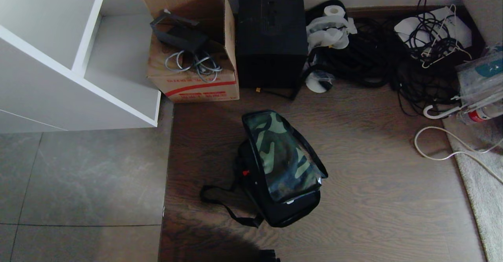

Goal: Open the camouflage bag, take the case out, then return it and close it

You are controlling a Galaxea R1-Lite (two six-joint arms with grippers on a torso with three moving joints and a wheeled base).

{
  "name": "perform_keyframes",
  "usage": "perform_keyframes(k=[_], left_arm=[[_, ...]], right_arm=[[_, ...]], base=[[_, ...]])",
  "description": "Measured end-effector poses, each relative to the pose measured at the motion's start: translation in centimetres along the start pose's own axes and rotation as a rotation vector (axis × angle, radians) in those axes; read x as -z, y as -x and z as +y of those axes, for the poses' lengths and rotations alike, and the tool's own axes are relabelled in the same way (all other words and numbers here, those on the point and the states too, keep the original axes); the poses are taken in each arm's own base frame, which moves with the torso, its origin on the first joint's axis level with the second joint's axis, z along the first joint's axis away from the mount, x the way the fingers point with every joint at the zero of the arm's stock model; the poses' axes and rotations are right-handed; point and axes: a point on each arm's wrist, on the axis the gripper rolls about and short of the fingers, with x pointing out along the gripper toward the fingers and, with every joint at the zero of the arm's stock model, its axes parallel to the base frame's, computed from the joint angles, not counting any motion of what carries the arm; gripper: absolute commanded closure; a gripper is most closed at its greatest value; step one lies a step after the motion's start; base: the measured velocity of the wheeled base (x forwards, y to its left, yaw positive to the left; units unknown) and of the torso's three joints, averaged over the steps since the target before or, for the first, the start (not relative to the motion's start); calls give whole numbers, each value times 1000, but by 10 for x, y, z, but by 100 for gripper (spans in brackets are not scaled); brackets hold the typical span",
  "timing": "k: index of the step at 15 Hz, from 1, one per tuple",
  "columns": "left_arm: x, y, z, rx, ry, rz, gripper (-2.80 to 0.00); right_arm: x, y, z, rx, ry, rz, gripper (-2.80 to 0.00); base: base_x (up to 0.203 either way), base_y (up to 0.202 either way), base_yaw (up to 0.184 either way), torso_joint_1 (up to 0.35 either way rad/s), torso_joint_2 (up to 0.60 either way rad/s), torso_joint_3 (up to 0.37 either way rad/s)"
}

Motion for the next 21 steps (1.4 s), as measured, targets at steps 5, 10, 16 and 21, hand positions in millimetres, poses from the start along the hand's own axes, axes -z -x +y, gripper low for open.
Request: perform_keyframes(k=[5, 10, 16, 21], left_arm=[[0, 0, 0, 0, 1, 0, 0], [0, 0, 0, -1, 3, 0, 0], [0, 0, 0, -1, 3, 0, 0], [0, 0, 0, 0, 3, 0, 0]], right_arm=[[0, 0, 0, 0, 0, 0, 0], [0, 0, 0, -3, 4, 3, 0], [0, 0, 0, -2, 2, 3, 0], [0, 0, 0, -2, 2, 3, 0]], base=[[0, 0, 0, 2, -2, 200], [0, 0, 0, 4, 1, 200], [0, 0, 0, 3, 3, 204], [0, 0, 0, 0, 3, 204]])
